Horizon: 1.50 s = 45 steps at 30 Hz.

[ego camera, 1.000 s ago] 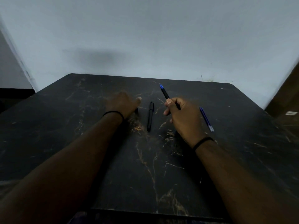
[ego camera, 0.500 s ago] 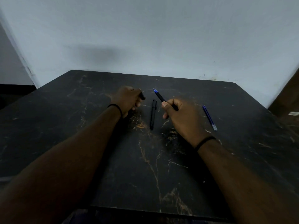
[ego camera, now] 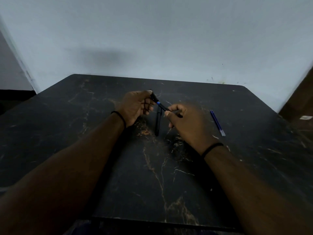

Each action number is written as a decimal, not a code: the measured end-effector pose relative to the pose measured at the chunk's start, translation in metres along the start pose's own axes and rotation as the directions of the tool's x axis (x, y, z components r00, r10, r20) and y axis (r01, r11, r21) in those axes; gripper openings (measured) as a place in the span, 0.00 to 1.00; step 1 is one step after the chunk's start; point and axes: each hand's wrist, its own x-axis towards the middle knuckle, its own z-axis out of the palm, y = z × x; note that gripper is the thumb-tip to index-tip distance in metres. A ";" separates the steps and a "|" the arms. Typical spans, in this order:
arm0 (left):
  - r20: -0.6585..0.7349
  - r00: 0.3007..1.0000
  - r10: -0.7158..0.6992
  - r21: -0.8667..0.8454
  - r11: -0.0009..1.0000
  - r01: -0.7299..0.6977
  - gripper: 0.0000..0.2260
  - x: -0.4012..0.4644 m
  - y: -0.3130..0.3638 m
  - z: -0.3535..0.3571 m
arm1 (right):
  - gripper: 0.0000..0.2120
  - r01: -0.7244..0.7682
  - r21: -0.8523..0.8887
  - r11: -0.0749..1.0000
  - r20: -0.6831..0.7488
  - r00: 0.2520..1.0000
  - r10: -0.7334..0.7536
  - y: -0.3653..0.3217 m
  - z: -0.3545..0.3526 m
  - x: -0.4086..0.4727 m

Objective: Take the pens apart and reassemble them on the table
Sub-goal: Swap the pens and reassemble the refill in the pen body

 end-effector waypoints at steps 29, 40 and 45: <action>0.107 0.987 0.123 -0.020 0.992 -0.121 0.10 -0.019 0.011 0.039 | 0.06 -0.006 0.247 0.969 -0.212 0.975 0.060 -0.008 -0.004 0.000; -0.073 0.972 0.221 0.100 0.972 -0.214 0.09 -0.017 0.011 0.033 | 0.09 0.010 -0.038 0.999 -0.083 0.996 -0.013 0.003 -0.003 0.003; -0.095 0.968 0.233 0.104 0.969 -0.224 0.11 -0.019 0.012 0.038 | 0.08 -0.059 0.116 0.991 -0.103 0.992 0.071 0.000 -0.005 0.002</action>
